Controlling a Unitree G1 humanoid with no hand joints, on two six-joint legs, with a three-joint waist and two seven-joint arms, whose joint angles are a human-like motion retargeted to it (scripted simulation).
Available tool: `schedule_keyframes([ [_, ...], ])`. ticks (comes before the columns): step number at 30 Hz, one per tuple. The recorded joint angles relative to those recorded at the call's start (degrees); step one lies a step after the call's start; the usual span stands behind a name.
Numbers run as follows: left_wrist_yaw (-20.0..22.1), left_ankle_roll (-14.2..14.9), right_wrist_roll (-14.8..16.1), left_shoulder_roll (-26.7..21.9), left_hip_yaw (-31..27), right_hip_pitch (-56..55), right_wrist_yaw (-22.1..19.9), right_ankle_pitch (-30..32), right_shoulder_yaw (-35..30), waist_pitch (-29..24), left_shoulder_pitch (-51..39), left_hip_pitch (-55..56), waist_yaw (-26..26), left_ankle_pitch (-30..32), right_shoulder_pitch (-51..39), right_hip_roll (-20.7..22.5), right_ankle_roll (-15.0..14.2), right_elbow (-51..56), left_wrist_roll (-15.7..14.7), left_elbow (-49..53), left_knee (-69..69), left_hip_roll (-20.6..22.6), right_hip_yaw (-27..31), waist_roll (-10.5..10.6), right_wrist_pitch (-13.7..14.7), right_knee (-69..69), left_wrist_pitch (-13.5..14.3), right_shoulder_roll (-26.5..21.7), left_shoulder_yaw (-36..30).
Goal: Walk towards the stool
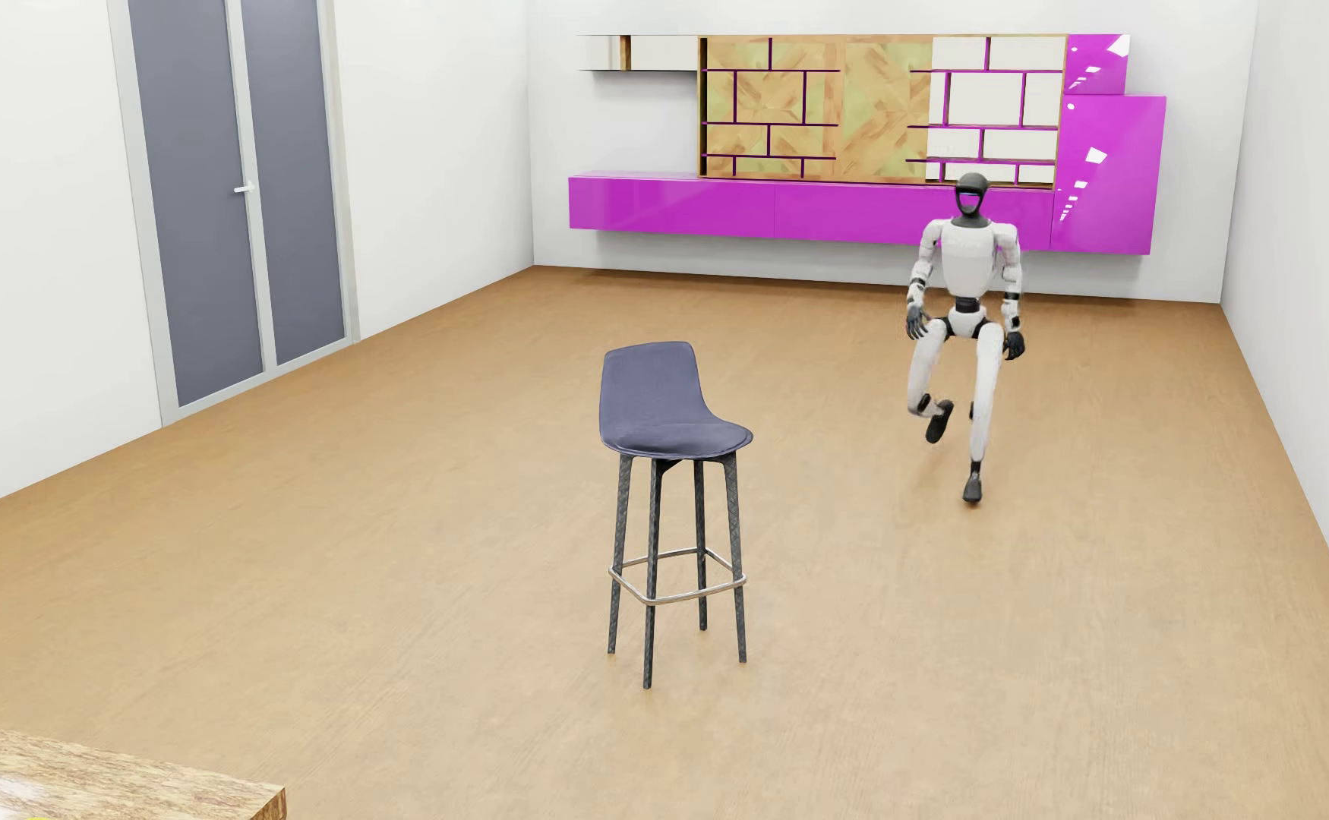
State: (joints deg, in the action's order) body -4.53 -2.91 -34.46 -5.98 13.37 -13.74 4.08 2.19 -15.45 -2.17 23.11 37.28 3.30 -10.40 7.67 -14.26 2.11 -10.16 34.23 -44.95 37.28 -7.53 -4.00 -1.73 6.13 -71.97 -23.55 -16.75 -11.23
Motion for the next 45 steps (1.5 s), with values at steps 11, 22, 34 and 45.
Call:
schedule_keyframes([
  [11, 10.26, 9.13, -2.11, -16.96, -14.41, -30.51, -9.36, -2.57, 23.51, 0.41, -31.70, -47.15, -11.63, 10.71, 28.13, 6.44, 1.32, -30.56, 3.38, 35.84, 5.99, 2.11, -9.87, 3.00, -12.30, 41.18, 12.62, 17.05, -17.74],
  [22, -8.01, 7.45, -5.08, -10.00, -14.00, 21.54, -11.06, -30.27, 7.20, 3.88, 3.64, 4.52, 1.86, 0.71, -10.39, 15.66, -1.54, -10.95, 3.58, 15.54, -25.89, 0.00, 2.63, 3.79, 3.59, 48.24, 2.35, 9.04, 0.70],
  [34, -0.07, 3.78, 8.91, -25.13, 24.04, -23.98, -19.50, 8.77, 32.36, 1.43, -23.22, -36.70, -14.36, -15.70, 23.12, 19.91, 10.71, -4.63, 3.97, 19.62, 0.28, 9.86, -27.22, 2.52, -8.01, 50.87, 4.46, 14.65, -16.50],
  [45, 5.01, 17.08, -12.86, -14.71, -29.14, -24.49, 6.92, -28.04, 6.54, 0.31, 4.35, -14.59, -8.24, -5.91, 2.26, 23.58, 6.66, -5.12, 5.47, 20.37, 1.54, -0.90, 10.83, -1.15, 1.56, 18.02, 1.74, 7.03, 5.55],
])
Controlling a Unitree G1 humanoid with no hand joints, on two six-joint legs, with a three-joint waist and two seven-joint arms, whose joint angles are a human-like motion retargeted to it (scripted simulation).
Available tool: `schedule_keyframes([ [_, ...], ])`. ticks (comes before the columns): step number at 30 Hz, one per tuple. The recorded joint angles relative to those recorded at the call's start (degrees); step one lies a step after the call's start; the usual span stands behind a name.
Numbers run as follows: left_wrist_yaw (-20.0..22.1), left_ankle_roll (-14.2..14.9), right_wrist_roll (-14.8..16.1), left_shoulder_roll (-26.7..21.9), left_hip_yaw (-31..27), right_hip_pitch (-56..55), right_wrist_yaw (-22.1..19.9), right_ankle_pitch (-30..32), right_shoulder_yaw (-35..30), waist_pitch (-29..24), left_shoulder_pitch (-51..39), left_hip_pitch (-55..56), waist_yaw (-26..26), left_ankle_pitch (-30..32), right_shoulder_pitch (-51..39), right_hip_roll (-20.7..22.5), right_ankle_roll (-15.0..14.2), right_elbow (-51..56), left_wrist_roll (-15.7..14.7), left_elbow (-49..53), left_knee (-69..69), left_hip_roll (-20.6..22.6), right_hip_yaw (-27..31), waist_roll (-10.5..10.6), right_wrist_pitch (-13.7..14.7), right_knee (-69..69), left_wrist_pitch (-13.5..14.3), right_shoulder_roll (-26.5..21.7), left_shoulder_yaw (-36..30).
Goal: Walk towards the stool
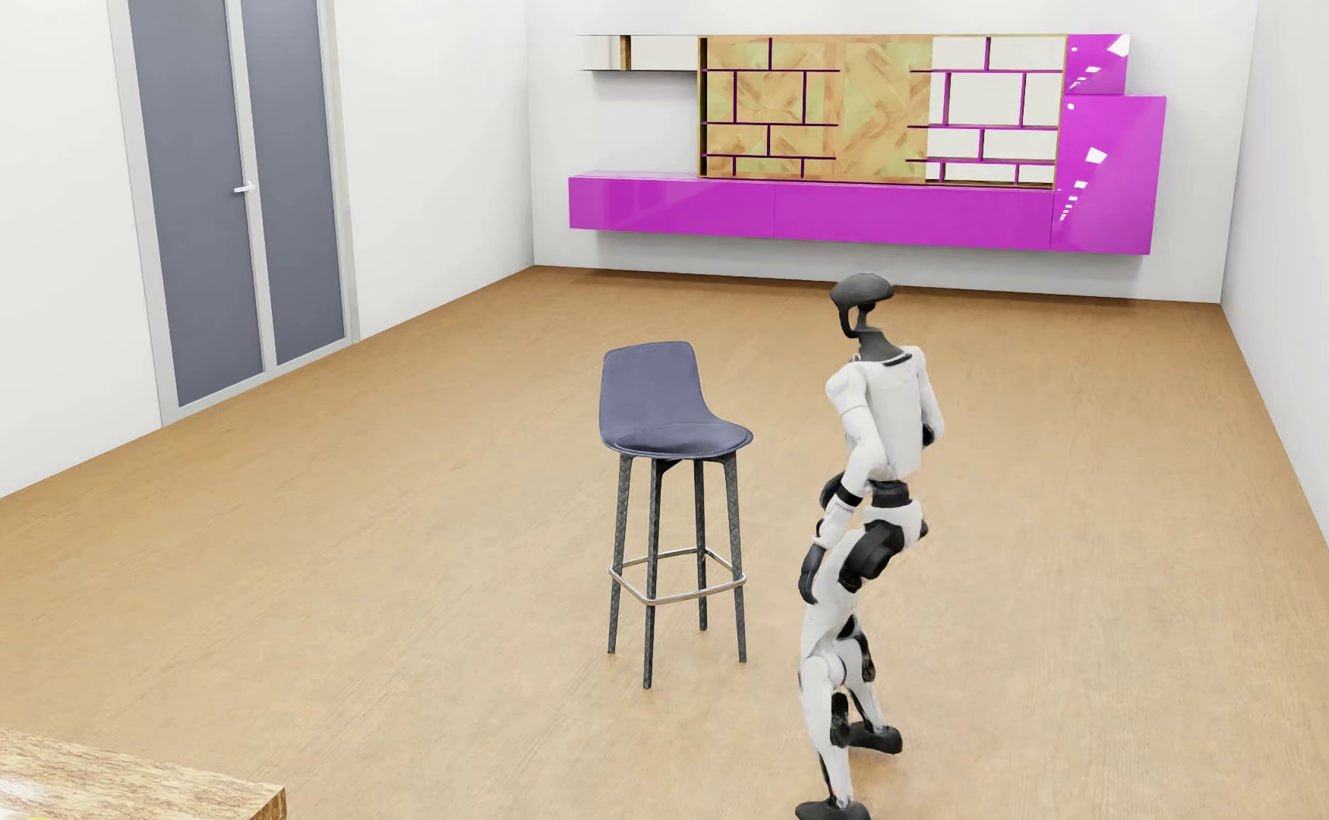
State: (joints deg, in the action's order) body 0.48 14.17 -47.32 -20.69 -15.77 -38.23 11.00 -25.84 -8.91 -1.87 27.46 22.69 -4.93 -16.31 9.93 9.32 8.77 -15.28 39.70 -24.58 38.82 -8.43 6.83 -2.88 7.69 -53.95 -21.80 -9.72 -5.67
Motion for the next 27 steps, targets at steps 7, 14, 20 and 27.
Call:
schedule_keyframes([
  [7, -3.34, -0.89, 5.54, 12.37, 31.19, 0.76, -10.36, -1.61, 4.84, 1.77, -17.94, -9.76, 2.43, -6.31, -0.06, -23.16, -1.13, -5.79, 1.97, -9.94, -12.98, 0.85, -24.82, -1.62, -9.16, -5.37, 3.26, 2.00, -8.08],
  [14, 13.34, -4.13, 7.03, 10.97, 42.50, 19.92, -13.41, -2.45, 5.87, 2.48, -19.29, -10.06, 2.89, -3.48, -2.78, -14.51, -3.93, -31.21, -8.67, -6.62, -2.52, -7.87, -27.82, -0.15, -19.92, 21.48, 4.54, 3.93, 4.86],
  [20, -2.42, -6.29, 9.05, 4.54, 36.91, 25.02, -20.99, 2.29, 9.24, 1.46, -21.00, -1.91, 3.67, 2.55, 1.09, -5.76, -3.61, -34.23, -3.60, -17.78, 17.53, -17.77, -21.32, 3.56, -14.60, 28.36, 3.45, 4.40, -9.31],
  [27, 7.11, -9.49, 9.39, 14.94, 37.84, 26.07, -14.09, 5.10, 16.35, 2.77, -24.72, -11.82, 2.94, -2.00, 5.60, -8.49, -6.16, -30.84, -4.84, -15.68, -14.28, -6.30, -18.44, 4.89, -17.71, 31.78, 6.37, 5.04, -10.78],
])
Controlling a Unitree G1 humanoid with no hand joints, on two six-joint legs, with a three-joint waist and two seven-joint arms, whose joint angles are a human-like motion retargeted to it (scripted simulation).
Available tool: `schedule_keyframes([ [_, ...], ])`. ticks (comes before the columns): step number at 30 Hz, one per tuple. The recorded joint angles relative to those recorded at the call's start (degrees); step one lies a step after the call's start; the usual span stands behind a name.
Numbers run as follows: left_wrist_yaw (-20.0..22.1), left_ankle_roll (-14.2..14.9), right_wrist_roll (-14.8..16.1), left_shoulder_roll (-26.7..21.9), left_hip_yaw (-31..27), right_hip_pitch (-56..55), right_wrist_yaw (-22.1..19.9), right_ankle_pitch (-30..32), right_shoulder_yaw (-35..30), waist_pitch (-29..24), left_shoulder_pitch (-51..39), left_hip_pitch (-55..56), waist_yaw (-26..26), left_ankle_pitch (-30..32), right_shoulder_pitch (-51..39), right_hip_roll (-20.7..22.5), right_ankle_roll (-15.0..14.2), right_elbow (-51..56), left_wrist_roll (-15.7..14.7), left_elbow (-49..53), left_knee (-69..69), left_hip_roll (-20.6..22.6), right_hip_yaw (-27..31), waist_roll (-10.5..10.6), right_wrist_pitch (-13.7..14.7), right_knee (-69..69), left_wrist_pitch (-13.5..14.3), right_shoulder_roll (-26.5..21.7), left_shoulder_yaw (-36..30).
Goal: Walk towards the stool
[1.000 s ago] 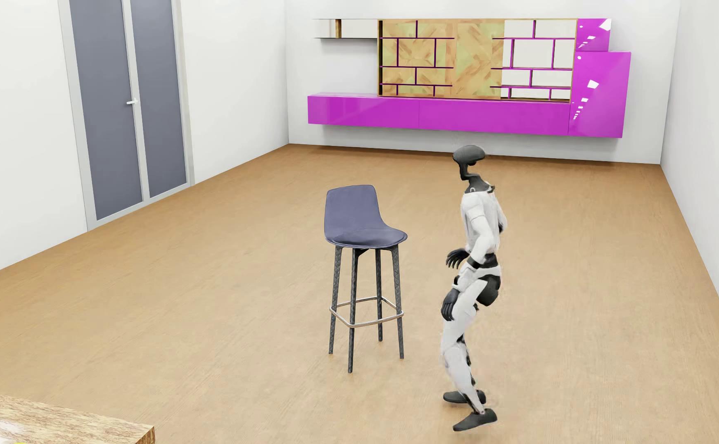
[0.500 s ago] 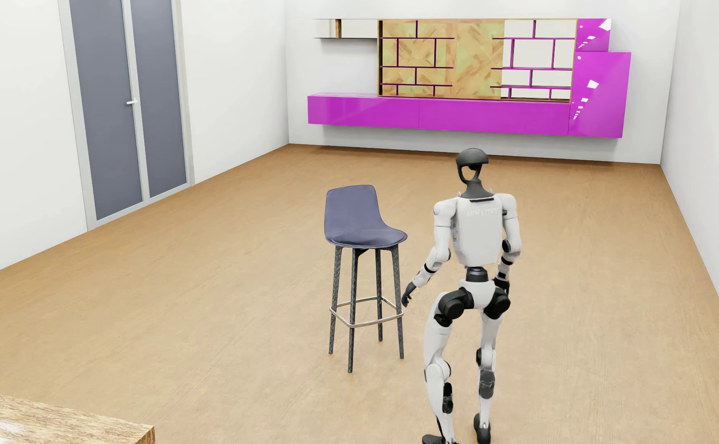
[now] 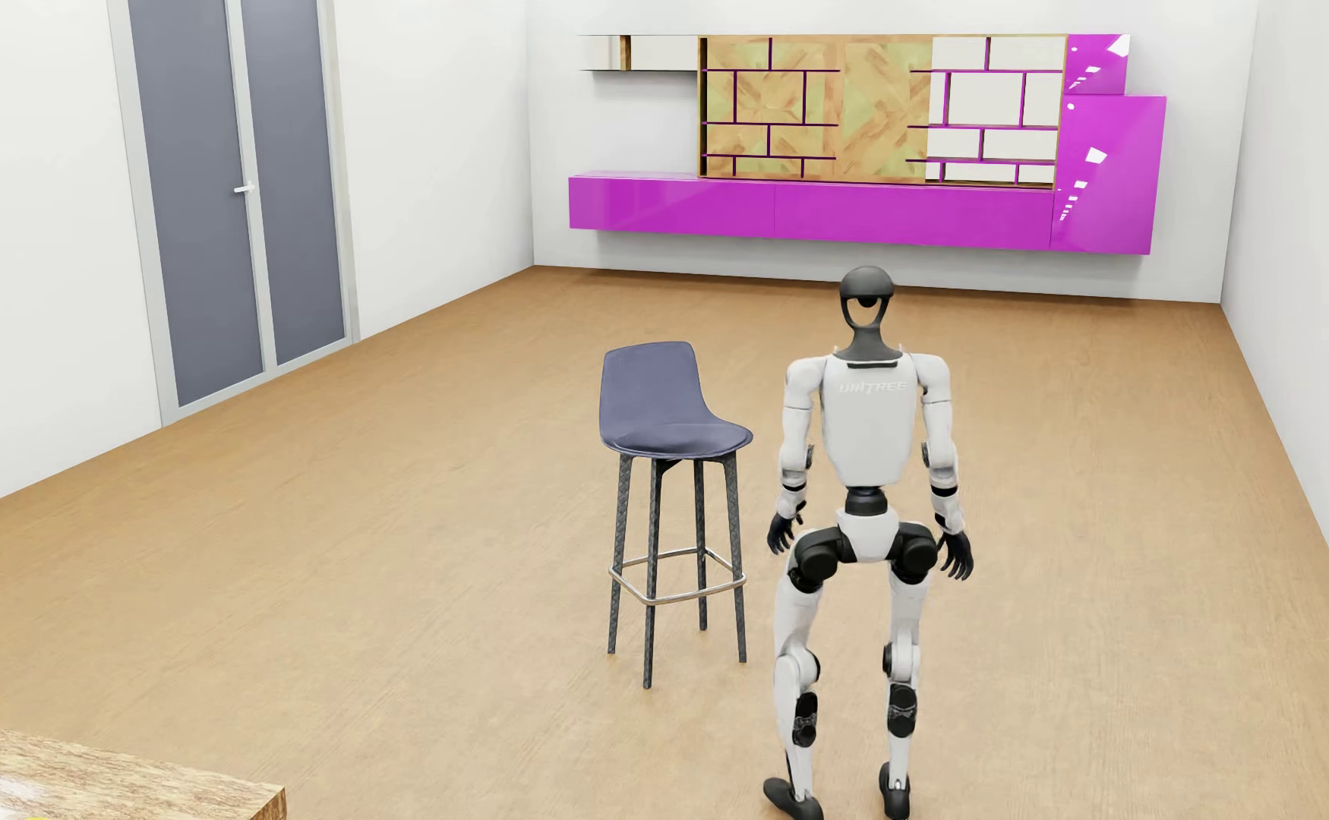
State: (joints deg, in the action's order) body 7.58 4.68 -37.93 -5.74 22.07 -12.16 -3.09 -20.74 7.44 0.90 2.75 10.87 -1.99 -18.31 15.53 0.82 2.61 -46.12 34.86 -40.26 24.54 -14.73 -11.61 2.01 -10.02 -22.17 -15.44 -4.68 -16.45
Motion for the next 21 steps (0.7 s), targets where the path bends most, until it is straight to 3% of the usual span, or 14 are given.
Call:
schedule_keyframes([
  [2, -3.57, -0.56, 1.62, 0.43, 0.57, -0.49, -2.10, -0.20, 6.35, 0.20, -2.90, -1.77, -0.46, 2.05, -0.42, -2.28, -0.75, -0.50, 1.62, -1.29, -4.28, 2.94, 0.09, -0.66, -2.16, -1.13, -0.60, 2.37, -4.64],
  [4, -5.50, -1.32, 3.20, -0.61, -0.41, -0.58, -3.28, -0.75, 11.08, 0.25, -5.47, -1.11, -1.12, 1.78, -1.58, -4.19, -1.39, -0.43, 2.11, -1.86, -3.81, 4.70, -0.69, -1.27, -2.53, -1.80, -0.49, 4.95, -8.62],
  [7, -5.21, -2.30, -1.25, -2.66, -0.75, -0.49, -0.93, -0.97, 8.45, 0.15, -6.90, -1.19, -1.25, 0.71, -2.79, -6.14, -2.31, -0.82, 0.02, -4.22, -2.73, 6.42, -0.82, -1.88, -0.49, -2.66, -1.90, 5.39, -10.64],
  [11, -2.44, -3.29, -6.59, -4.82, 1.16, -0.57, 3.71, -0.65, 3.55, 0.29, -3.05, -2.22, -0.29, -0.05, -5.52, -6.90, -3.39, 0.02, -4.72, -5.70, -2.88, 7.32, 1.03, -2.25, 1.35, -2.77, -4.58, 3.99, -7.22],
  [15, -4.43, -3.91, -4.49, -6.65, 1.52, -0.33, 1.07, -0.48, 4.86, 0.39, -0.19, -2.28, 0.34, -0.73, -6.38, -7.49, -4.19, 1.98, -6.80, -10.76, -2.64, 7.90, 1.29, -2.57, 1.83, -2.51, -7.25, 4.18, -8.26],
  [18, -5.76, -4.42, -4.64, -6.84, 1.10, 0.03, 1.28, -1.02, 5.56, 0.52, 1.48, -2.19, 0.63, -1.25, -6.50, -8.10, -4.41, 1.40, -7.64, -12.89, -2.61, 8.55, 0.87, -2.77, 2.17, -2.20, -8.19, 3.09, -9.56],
  [21, -5.78, -3.90, -4.73, -6.75, -0.31, -0.45, 2.37, -3.54, 6.35, 0.50, 2.80, -1.44, 0.76, -3.70, -6.68, -8.81, -3.14, 1.18, -8.96, -12.12, -1.09, 9.11, 0.43, -3.11, 2.01, -4.05, -7.51, 2.55, -9.76],
])
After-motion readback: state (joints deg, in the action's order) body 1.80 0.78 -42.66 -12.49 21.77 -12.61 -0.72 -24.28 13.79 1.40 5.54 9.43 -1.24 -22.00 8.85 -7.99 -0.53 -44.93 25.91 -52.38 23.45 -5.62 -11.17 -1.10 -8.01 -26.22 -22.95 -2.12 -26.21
